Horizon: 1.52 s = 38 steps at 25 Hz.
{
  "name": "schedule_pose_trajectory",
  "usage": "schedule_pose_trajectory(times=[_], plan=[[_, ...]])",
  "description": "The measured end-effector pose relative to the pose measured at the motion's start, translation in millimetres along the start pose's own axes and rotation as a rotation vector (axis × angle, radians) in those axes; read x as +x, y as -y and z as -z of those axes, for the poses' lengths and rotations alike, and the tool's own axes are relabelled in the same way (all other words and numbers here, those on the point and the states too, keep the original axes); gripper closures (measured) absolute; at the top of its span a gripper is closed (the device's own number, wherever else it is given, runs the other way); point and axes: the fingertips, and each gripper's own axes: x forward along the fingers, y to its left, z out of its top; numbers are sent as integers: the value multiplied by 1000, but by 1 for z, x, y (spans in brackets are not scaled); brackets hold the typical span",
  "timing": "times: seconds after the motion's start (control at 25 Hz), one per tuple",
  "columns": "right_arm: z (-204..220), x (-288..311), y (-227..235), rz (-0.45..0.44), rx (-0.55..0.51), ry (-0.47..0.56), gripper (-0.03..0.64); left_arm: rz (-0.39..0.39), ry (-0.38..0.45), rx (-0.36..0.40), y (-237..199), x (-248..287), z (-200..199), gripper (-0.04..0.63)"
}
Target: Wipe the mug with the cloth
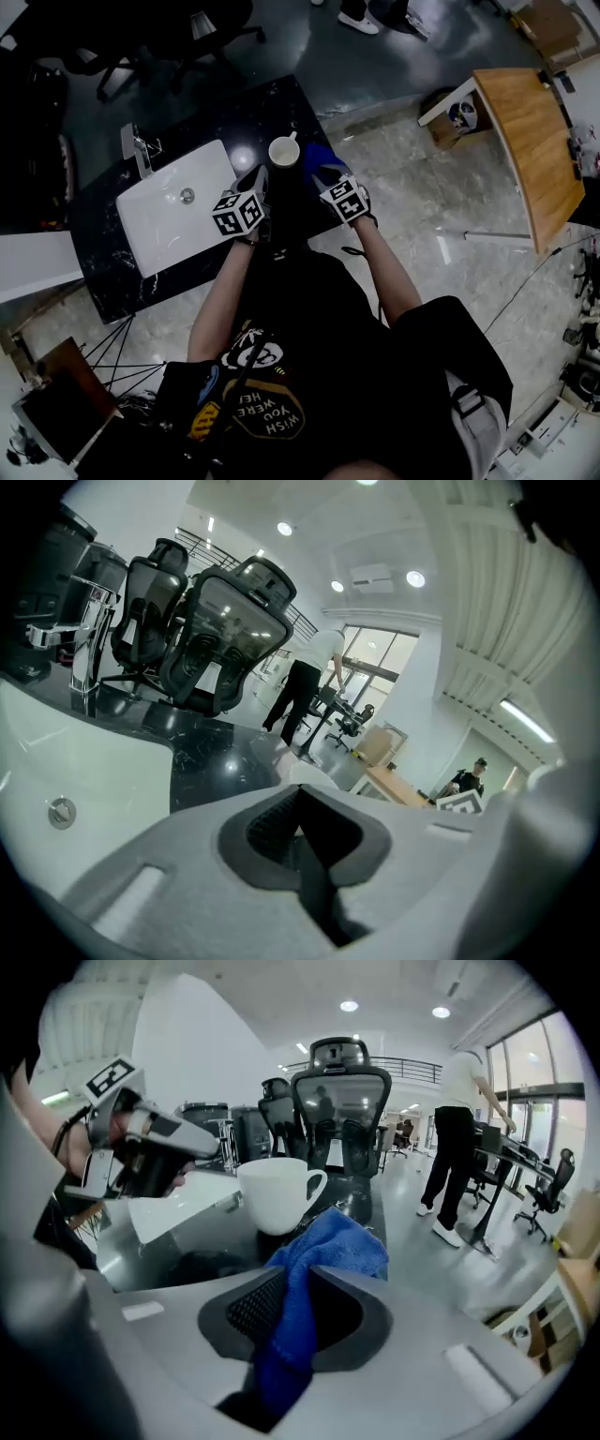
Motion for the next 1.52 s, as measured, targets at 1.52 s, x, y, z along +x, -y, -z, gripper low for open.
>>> schedule_pose_trajectory(times=[1.52], plan=[[4, -126, -175, 301, 511, 380, 617, 299, -126, 444, 29, -140, 85, 594]])
